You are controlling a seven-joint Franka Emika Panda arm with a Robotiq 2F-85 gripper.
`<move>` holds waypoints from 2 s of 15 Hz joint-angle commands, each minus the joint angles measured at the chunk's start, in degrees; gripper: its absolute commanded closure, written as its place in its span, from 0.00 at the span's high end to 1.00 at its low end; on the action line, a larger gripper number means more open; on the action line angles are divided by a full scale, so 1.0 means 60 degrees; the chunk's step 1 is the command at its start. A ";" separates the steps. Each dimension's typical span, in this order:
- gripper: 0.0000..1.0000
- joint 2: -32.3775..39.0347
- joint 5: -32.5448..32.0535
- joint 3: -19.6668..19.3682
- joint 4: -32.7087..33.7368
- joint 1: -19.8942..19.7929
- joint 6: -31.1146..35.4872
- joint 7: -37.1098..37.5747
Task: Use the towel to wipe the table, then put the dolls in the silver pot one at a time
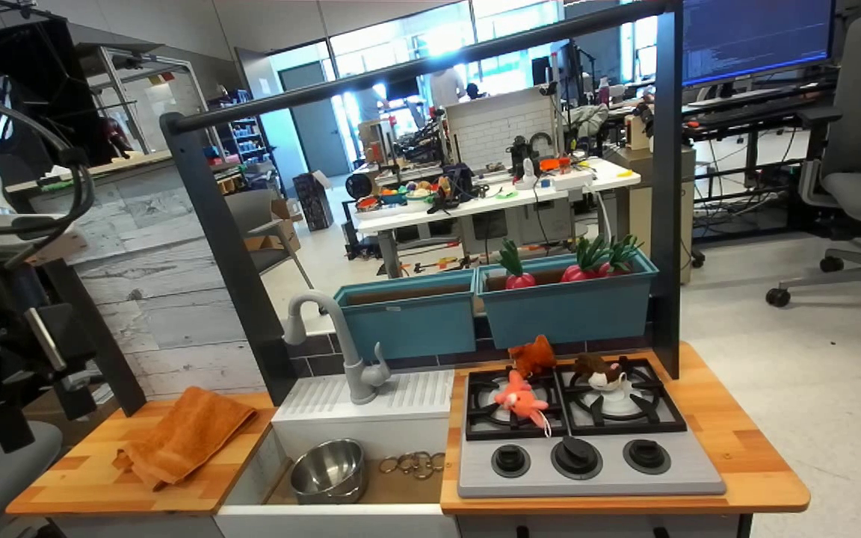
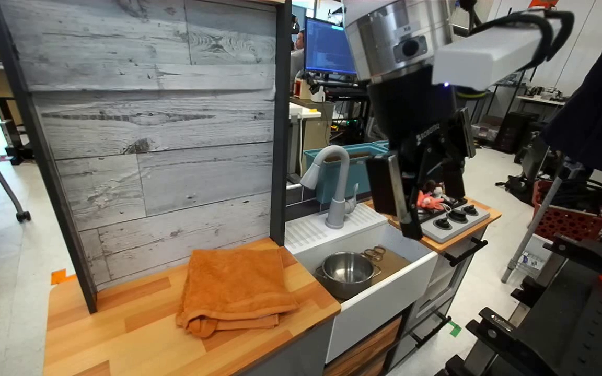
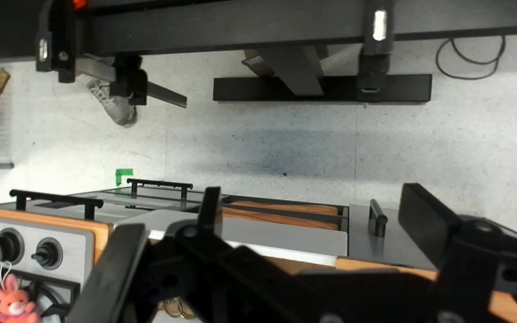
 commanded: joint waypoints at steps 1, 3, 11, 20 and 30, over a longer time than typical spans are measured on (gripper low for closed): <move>1.00 -0.0380 -0.0437 -0.0244 -0.0261 -0.0151 0.0165 -0.2028; 1.00 -0.0493 0.1333 0.0205 -0.0273 -0.0473 -0.0246 -0.2966; 1.00 0.1660 0.0729 -0.0420 0.1526 0.0227 0.1467 -0.1404; 1.00 0.4353 0.1919 -0.0931 0.4201 0.0666 0.2416 -0.0462; 1.00 0.4995 0.1835 -0.1023 0.4343 0.0934 0.4750 -0.0234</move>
